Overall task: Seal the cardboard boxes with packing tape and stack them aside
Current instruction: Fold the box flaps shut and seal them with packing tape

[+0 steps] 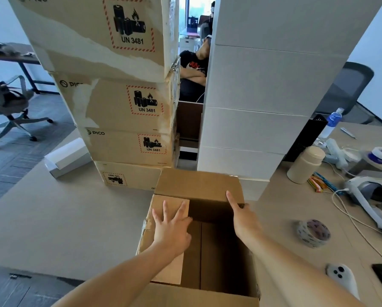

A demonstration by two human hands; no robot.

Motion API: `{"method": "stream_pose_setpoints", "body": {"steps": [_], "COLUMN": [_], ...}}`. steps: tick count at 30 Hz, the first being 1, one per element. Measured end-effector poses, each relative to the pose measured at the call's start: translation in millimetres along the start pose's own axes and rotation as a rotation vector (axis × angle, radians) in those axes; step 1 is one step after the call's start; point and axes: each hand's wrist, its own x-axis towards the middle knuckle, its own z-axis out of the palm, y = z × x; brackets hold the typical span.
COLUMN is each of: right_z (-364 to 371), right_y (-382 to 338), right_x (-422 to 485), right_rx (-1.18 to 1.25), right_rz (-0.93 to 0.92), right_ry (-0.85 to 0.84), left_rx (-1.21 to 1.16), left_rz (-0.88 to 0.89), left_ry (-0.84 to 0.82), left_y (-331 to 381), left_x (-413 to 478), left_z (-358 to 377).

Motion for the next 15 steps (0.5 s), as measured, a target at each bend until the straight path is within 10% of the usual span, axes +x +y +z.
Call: {"method": "stream_pose_setpoints", "body": {"steps": [15], "right_z": [8.3], "right_y": [4.6], "right_x": [-13.7], "right_rx": [-0.143], "right_rz": [-0.052], "right_ry": [0.025], "left_rx": [-0.544], "left_rz": [-0.188], "left_ry": [0.282], "left_y": [-79.2], "left_x": [-56.5], "left_z": [-89.6]}}
